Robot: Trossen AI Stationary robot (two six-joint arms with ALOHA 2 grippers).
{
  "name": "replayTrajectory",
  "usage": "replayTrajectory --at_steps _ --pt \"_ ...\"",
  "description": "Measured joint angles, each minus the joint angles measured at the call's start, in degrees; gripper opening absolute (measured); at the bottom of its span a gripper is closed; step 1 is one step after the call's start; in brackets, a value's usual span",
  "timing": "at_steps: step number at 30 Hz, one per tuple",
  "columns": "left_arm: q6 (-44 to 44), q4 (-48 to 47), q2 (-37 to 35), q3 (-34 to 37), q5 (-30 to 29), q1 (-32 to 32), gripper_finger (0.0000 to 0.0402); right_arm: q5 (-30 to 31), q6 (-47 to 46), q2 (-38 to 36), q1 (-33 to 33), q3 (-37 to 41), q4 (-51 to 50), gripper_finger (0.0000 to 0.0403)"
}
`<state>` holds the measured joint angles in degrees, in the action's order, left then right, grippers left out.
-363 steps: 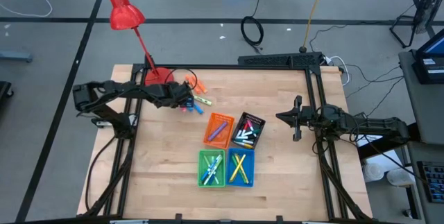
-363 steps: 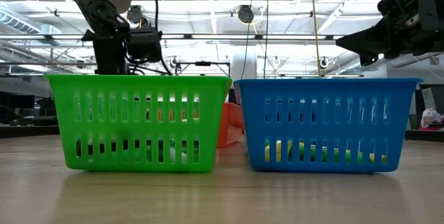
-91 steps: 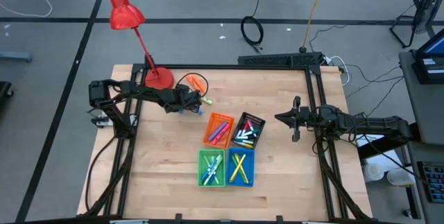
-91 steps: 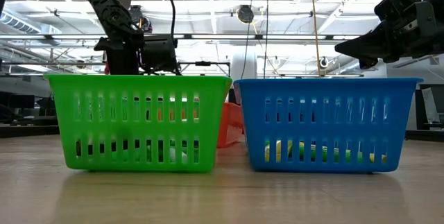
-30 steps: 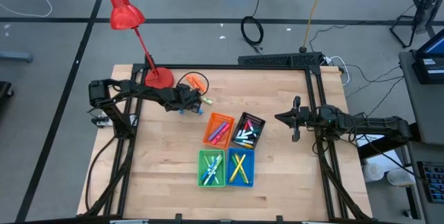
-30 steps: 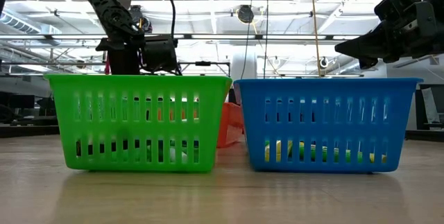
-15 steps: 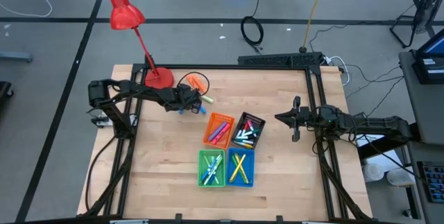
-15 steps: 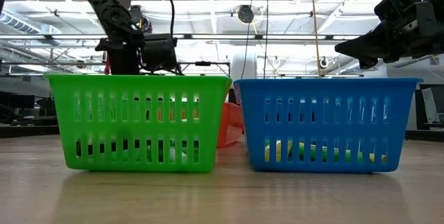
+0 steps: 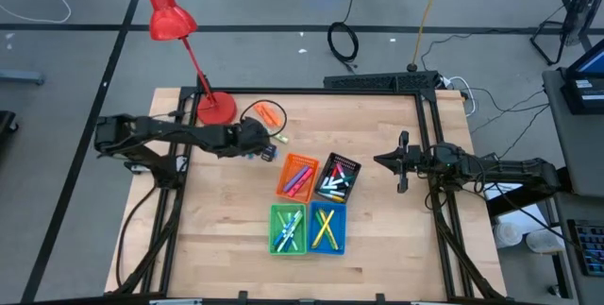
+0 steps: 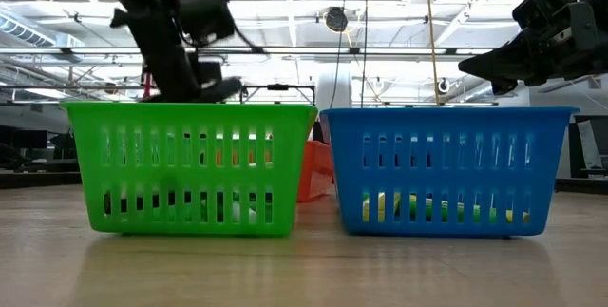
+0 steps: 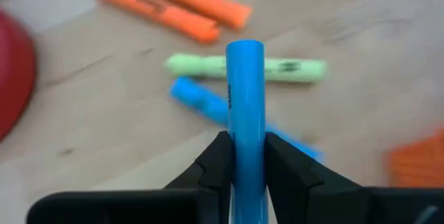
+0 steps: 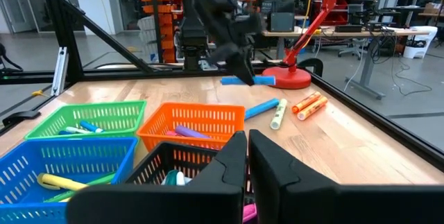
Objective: Pick & Place Markers
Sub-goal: Put the left blue highlighter pen into the orange basket
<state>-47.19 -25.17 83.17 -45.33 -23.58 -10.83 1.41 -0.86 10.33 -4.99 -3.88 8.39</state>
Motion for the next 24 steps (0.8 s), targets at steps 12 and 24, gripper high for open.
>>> replayTrajectory --at_steps 12,24 --pt "6.32 19.33 -1.1 -0.05 10.71 9.44 0.0064 0.0 0.01 -0.02 0.0 0.0 0.02 0.0008" --pt "7.16 23.84 0.06 -0.12 13.61 10.47 0.0065 0.0 0.01 -0.02 -0.01 0.02 0.21 0.0008"
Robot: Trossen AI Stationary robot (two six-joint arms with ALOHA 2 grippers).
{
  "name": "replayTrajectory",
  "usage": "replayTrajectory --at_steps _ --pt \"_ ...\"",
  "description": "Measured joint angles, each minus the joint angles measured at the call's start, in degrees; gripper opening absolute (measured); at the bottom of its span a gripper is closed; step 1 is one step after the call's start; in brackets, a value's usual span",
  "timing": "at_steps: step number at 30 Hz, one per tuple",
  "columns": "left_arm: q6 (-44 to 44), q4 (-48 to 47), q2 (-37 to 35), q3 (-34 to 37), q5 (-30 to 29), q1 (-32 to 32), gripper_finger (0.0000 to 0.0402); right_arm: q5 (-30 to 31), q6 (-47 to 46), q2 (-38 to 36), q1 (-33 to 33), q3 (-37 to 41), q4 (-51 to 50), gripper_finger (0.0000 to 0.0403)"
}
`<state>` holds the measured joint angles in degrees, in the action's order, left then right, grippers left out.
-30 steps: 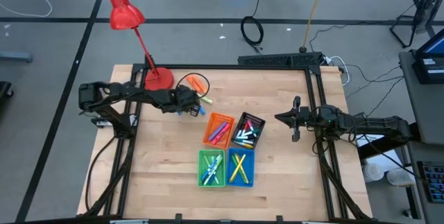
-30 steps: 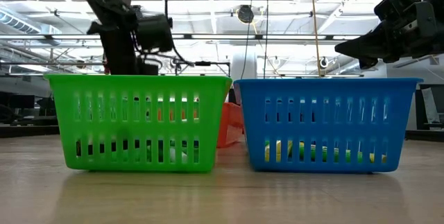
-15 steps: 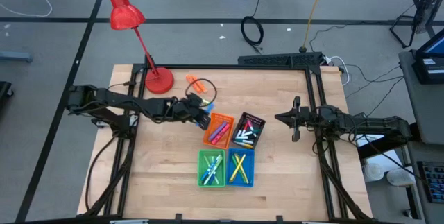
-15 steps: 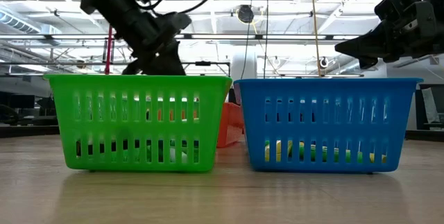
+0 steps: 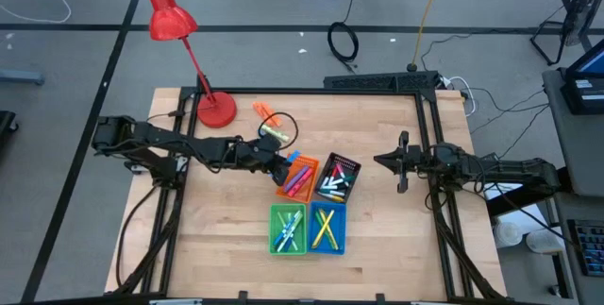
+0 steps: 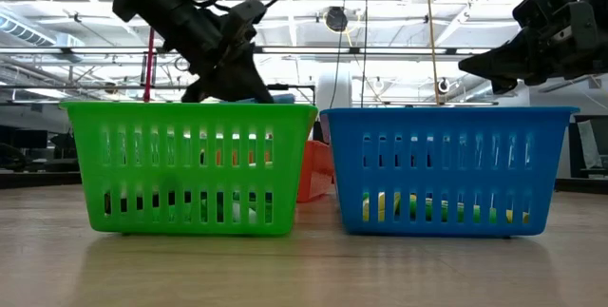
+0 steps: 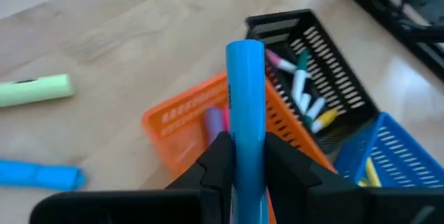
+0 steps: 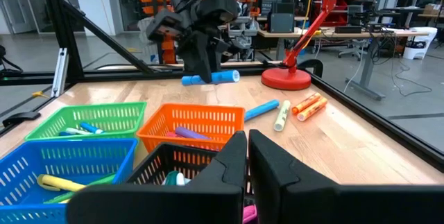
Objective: Pick & Place Markers
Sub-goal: Put the left blue highlighter pen into the orange basket
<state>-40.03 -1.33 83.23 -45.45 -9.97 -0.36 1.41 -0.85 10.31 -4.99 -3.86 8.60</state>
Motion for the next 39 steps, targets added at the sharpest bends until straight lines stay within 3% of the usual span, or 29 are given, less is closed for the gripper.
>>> replayTrajectory --at_steps 4,14,19,24,28,34,39 --pt "1.97 2.79 0.19 -0.02 2.51 0.28 0.0065 0.0 0.0 0.0 0.0 -0.02 0.0 0.0008" --pt "0.53 2.45 2.13 -0.34 2.57 0.5 0.0065 0.0 -0.01 0.0 0.0 0.0 0.02 0.0008" --pt "2.61 1.2 6.57 -6.23 4.23 1.15 0.0065 0.0 -0.01 0.0 0.0 -0.01 -0.12 0.0008" --pt "3.25 -12.41 12.56 -15.9 4.29 1.88 0.0065 0.03 0.0 0.34 0.0 -0.01 -0.17 0.0008" --pt "-2.95 -27.0 15.5 -21.69 -0.61 1.75 0.0066 0.02 0.01 0.79 0.02 -0.02 -0.18 0.0008" --pt "-2.71 -28.09 16.85 -23.45 -1.42 1.83 0.0093 0.02 -0.01 0.98 0.02 0.0 -0.14 0.0008" --pt "-2.43 -28.23 16.84 -23.41 -1.44 1.77 0.0091 0.01 0.0 0.98 0.0 -0.01 0.07 0.0008"
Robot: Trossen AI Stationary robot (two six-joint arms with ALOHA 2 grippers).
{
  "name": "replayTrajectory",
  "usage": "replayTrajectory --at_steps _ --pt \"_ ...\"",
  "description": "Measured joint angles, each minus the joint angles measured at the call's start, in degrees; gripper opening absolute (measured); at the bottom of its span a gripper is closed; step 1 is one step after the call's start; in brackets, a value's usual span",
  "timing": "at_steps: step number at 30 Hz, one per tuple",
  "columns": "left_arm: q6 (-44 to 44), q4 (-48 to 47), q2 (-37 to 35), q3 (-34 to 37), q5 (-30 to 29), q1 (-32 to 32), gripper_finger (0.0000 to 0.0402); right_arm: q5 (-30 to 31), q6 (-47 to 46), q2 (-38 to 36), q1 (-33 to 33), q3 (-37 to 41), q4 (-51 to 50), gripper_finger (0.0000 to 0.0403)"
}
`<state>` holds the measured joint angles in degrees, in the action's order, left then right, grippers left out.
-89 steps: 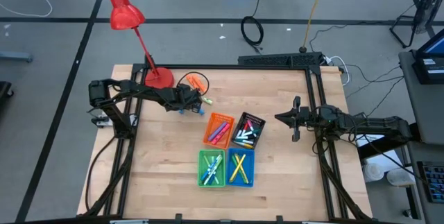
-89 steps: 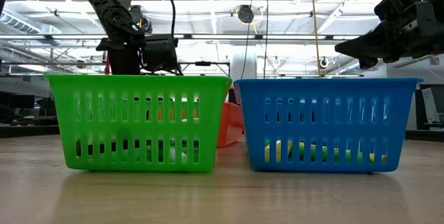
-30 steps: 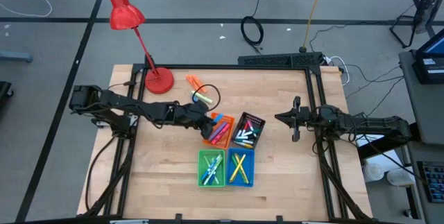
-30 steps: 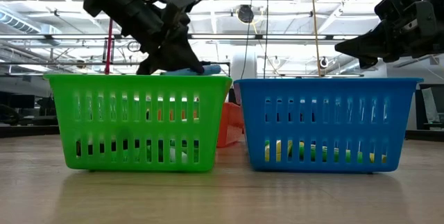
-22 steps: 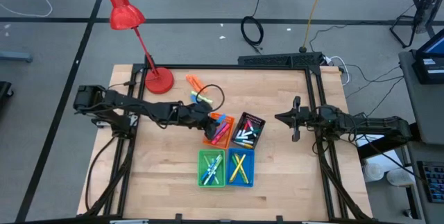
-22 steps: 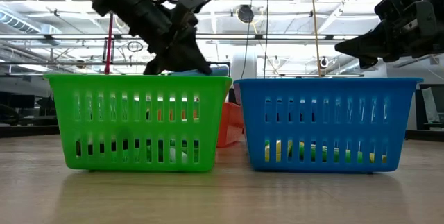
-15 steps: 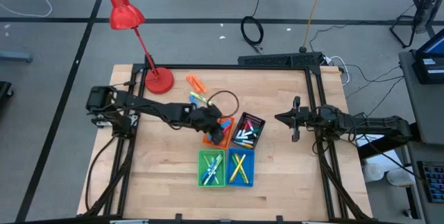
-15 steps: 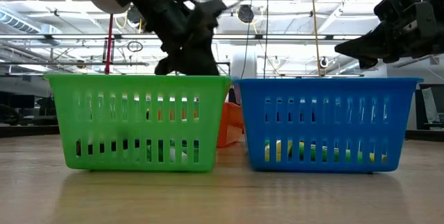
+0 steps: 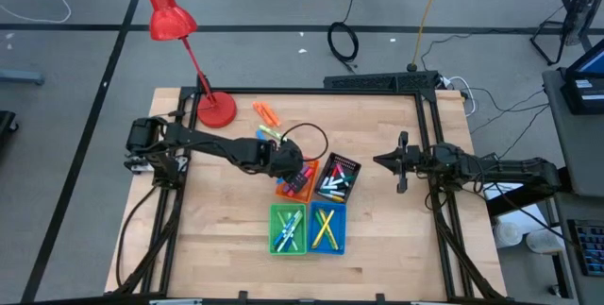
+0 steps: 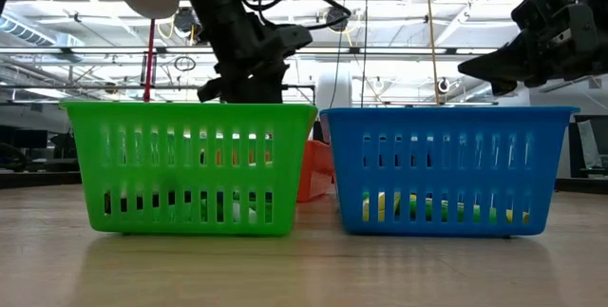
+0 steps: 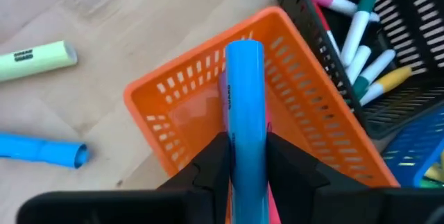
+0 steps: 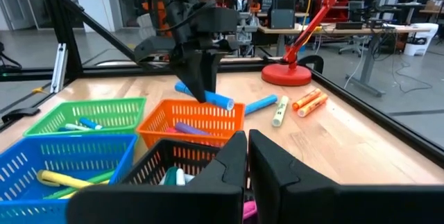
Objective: Pick & Place Markers
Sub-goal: Put the left blue highlighter pen into the orange basket, then put the blue highlighter pen into the orange basket
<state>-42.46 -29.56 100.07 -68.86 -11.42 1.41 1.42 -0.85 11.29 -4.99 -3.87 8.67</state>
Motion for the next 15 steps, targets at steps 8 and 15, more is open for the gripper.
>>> replayTrajectory --at_steps 8,15 --pt "1.7 1.33 -0.02 0.0 0.5 0.0 0.0102 -0.01 0.0 0.0 0.0 0.01 -0.14 0.0008" --pt "1.81 1.66 -0.04 0.0 0.46 -0.57 0.0171 -0.01 -0.01 0.0 0.0 0.0 -0.14 0.0008"
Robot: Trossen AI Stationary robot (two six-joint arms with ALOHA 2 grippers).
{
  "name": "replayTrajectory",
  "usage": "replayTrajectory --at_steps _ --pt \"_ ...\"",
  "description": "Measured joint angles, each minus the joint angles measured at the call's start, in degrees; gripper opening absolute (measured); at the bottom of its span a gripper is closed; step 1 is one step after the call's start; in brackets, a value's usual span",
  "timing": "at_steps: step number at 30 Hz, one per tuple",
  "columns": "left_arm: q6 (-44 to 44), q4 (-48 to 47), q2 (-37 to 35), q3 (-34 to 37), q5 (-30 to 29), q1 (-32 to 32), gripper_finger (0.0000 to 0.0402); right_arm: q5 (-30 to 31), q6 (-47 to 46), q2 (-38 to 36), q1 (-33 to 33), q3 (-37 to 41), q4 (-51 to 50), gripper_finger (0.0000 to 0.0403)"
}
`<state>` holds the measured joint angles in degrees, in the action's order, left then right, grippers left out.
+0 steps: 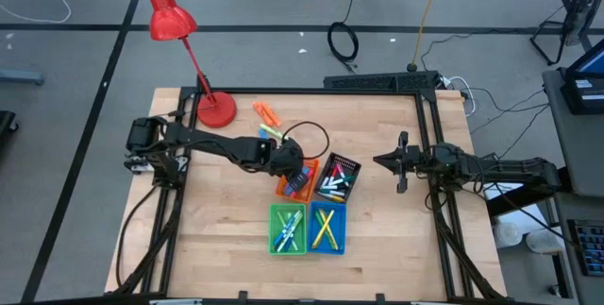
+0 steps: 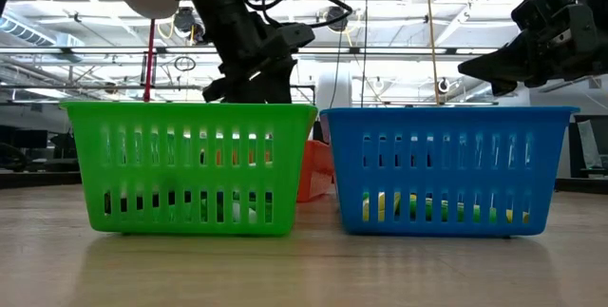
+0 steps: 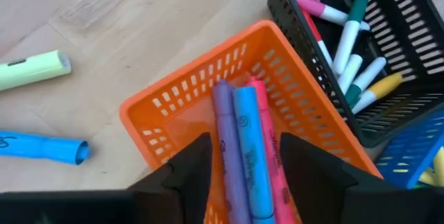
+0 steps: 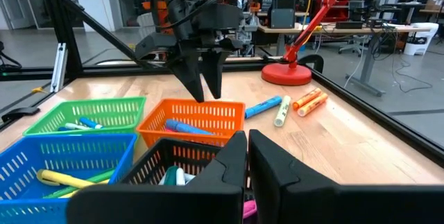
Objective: Pick & Place Markers
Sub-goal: Put the blue highlighter pen into the orange basket
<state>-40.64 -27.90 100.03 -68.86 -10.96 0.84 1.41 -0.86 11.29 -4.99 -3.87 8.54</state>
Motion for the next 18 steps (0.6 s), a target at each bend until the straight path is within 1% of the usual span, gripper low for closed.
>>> replayTrajectory --at_steps 3,6,8,13,14,16,18 --pt "0.2 -0.47 -0.05 0.0 0.01 -0.28 0.0195 0.0 0.02 0.0 0.01 0.01 0.0 0.0008" --pt "0.67 -3.07 -0.82 0.0 -0.49 -1.08 0.021 0.0 0.0 0.0 0.0 -0.01 0.0 0.0008" --pt "-0.3 -5.47 -0.91 0.0 -2.72 -2.03 0.0212 0.0 0.02 0.0 0.02 0.0 0.0 0.0008" --pt "-6.32 -15.3 -1.57 0.03 -13.1 -4.34 0.0214 0.01 0.01 0.0 0.01 -0.01 -0.04 0.0008" --pt "-8.05 -17.1 -1.51 0.13 -14.3 -4.81 0.0214 0.0 0.0 0.0 0.0 -0.01 -0.05 0.0009" --pt "-10.94 -19.06 -1.51 1.05 -14.84 -6.03 0.0214 0.0 0.0 0.0 0.0 0.01 -0.11 0.0008" --pt "-12.15 -18.88 -1.51 2.54 -14.8 -7.26 0.0214 0.0 0.02 0.0 0.0 0.0 -0.07 0.0008"
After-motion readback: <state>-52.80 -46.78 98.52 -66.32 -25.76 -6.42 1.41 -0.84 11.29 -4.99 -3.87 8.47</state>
